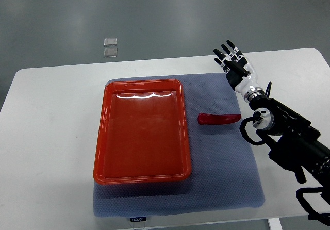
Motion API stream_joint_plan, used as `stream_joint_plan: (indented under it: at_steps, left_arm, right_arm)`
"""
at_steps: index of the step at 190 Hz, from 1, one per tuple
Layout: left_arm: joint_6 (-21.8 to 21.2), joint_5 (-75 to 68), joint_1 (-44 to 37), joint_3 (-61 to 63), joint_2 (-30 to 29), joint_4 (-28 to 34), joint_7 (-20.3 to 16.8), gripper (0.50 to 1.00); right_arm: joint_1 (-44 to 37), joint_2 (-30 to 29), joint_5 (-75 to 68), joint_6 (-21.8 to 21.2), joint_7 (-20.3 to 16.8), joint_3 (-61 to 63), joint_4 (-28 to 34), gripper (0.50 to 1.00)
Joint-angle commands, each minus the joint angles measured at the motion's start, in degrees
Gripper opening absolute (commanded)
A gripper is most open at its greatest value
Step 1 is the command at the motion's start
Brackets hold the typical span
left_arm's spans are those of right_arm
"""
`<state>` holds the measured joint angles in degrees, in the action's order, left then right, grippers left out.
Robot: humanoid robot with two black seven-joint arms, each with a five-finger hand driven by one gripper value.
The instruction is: Place red pepper on red tray
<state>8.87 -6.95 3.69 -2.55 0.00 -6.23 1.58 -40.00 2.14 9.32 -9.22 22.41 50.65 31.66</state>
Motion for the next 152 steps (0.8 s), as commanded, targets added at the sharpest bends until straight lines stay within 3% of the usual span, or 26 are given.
stream_joint_plan:
  at_steps: [1, 152]
  left_arm:
    - [0.0, 0.01, 0.0, 0.0, 0.0, 0.08, 0.0, 1.0]
    - [0.0, 0.01, -0.26, 0.0, 0.0, -0.1, 0.0, 1.0]
  right_arm:
    - [-0.16, 0.15, 0.0, -0.01, 0.0, 0.24, 0.07, 0.915]
    - [-0.43, 1.38, 0.09, 0.25, 0.0, 0.59, -0.1, 0.915]
